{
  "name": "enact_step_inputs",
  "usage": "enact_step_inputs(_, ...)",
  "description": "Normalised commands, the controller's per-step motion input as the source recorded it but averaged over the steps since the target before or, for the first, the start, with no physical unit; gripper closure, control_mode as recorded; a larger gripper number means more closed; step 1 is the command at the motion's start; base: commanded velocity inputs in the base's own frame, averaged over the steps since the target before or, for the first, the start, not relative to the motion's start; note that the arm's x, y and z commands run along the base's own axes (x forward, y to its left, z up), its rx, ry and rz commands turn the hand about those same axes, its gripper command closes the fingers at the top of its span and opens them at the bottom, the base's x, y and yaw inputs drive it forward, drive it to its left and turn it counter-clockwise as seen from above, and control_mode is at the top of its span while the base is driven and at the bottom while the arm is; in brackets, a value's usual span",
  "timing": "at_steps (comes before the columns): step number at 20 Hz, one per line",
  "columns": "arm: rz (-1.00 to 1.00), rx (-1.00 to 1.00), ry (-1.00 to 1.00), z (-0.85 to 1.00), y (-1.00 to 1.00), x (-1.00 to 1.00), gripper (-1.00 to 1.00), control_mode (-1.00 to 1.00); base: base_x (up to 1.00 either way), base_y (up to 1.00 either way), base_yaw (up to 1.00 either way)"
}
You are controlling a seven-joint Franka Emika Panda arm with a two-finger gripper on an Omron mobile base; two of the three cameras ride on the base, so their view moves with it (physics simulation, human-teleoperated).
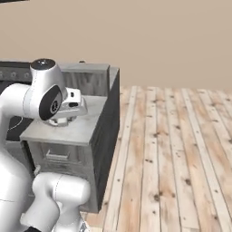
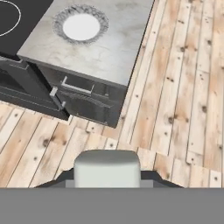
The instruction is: Pick up the marshmallow and place it in the cup of hot chocolate on the dining counter.
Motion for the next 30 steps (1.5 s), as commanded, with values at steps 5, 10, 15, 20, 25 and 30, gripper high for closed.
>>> enact_step_inputs(5, 0.0, 0.0, 0.0, 0.0, 0.0, 0.0, 1.0, 1.0, 0.6, -1.0, -0.1)
enact_step_inputs(10, 0.0, 0.0, 0.0, 0.0, 0.0, 0.0, 1.0, 1.0, 0.85, -1.0, -0.06)
enact_step_inputs(15, 0.0, 0.0, 0.0, 0.0, 0.0, 0.0, 1.0, 1.0, 1.0, -0.91, 0.0)
enact_step_inputs(20, 0.0, 0.0, 0.0, 0.0, 0.0, 0.0, 1.0, 1.0, 1.0, -0.08, 0.0)
enact_step_inputs(25, 0.0, 0.0, 0.0, 0.0, 0.0, 0.0, 1.0, 1.0, 1.0, 0.3, 0.02)
enact_step_inputs(30, 0.0, 0.0, 0.0, 0.0, 0.0, 0.0, 1.0, 1.0, 1.0, 0.31, 0.13)
